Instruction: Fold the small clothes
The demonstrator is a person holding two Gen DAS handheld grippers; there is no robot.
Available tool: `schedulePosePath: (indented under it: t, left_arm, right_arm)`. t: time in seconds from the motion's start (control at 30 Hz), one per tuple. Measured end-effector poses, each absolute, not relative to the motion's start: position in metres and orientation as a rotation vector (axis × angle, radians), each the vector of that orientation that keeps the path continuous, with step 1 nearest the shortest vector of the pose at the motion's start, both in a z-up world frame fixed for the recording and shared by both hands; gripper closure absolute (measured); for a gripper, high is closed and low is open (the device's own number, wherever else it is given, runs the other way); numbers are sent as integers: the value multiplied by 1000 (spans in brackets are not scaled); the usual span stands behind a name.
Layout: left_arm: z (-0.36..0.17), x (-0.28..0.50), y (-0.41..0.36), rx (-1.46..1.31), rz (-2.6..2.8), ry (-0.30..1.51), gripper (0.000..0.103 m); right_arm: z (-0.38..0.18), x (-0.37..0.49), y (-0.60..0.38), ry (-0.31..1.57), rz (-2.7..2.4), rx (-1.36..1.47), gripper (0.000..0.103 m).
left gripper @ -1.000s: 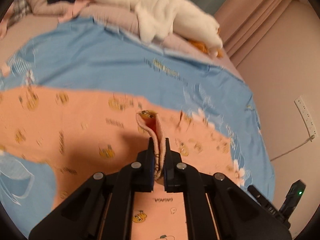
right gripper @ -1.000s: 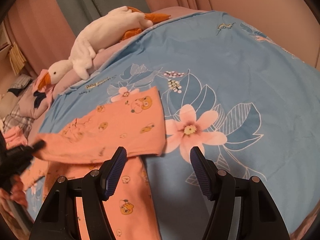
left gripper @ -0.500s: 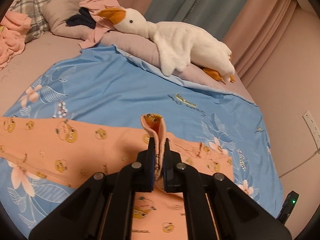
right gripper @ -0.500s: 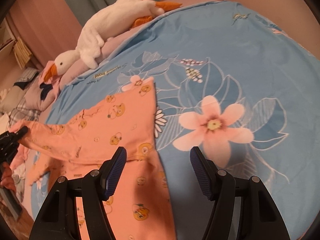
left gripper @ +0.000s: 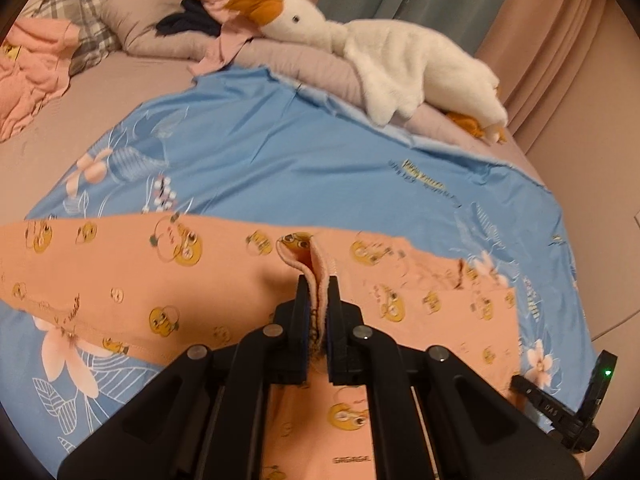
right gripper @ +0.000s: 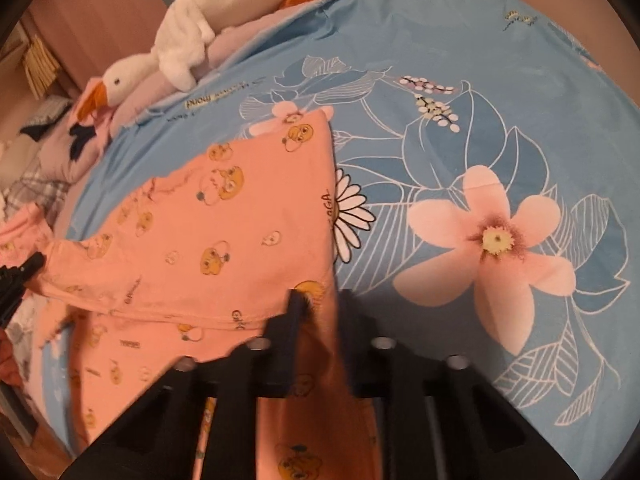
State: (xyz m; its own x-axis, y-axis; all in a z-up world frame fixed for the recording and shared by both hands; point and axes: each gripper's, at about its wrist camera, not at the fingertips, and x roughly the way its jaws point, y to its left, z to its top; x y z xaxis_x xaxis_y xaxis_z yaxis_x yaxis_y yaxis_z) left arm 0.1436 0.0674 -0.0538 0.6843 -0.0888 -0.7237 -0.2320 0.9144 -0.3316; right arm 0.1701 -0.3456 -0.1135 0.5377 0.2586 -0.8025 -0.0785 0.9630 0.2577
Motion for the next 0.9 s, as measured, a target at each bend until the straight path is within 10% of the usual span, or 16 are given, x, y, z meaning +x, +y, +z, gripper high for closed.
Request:
schedulePosePath:
  t: [0.9]
  left_arm:
    - [-107, 138, 83, -415, 115, 964, 96]
  right_arm:
    - [-114, 173, -344, 992, 175, 187, 92]
